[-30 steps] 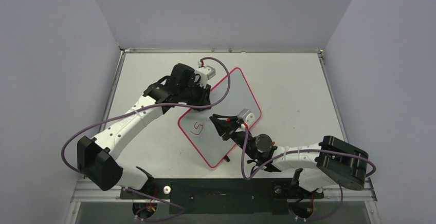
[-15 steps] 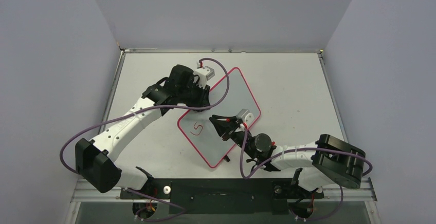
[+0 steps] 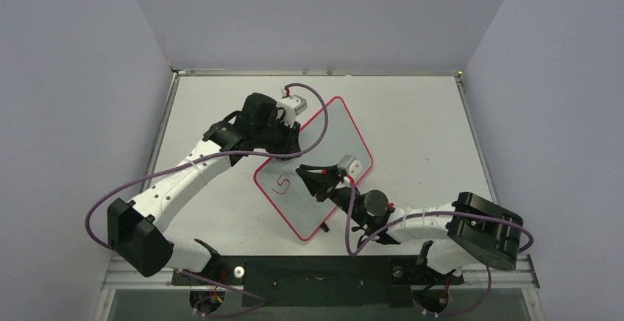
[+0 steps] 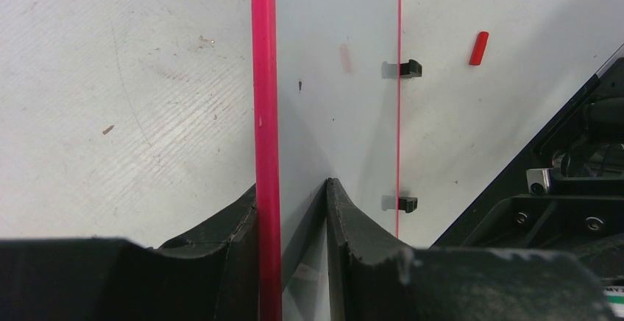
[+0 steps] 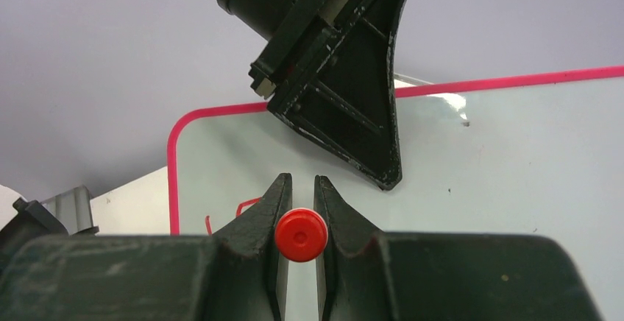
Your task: Write a sentence on the whiteboard
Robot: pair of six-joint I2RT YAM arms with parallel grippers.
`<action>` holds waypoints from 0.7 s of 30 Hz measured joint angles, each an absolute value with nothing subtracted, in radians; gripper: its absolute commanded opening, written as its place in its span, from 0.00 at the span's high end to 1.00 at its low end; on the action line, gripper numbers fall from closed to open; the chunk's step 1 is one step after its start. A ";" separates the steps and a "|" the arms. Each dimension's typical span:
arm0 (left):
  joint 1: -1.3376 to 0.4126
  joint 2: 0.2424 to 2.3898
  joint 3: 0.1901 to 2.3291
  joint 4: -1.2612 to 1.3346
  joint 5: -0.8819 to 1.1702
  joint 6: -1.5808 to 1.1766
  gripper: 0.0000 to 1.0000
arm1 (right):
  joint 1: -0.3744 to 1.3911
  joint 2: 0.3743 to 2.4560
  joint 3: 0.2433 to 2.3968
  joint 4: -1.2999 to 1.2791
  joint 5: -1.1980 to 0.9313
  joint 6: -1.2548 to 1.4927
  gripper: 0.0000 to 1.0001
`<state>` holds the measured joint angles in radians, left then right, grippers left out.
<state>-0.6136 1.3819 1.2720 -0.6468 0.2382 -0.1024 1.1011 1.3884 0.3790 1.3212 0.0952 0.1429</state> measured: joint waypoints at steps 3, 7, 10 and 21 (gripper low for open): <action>-0.614 1.382 1.272 -0.647 0.238 -0.102 1.00 | 1.102 1.388 0.394 1.322 0.090 0.143 1.00; -0.614 1.382 1.272 -0.647 0.238 -0.102 1.00 | 1.107 1.394 0.414 1.323 0.088 0.145 1.00; -0.614 1.382 1.272 -0.647 0.238 -0.102 1.00 | 1.107 1.408 0.421 1.323 0.087 0.147 1.00; -0.612 1.376 1.262 -0.641 0.237 -0.102 1.00 | 1.109 1.447 0.421 1.339 0.087 0.153 1.00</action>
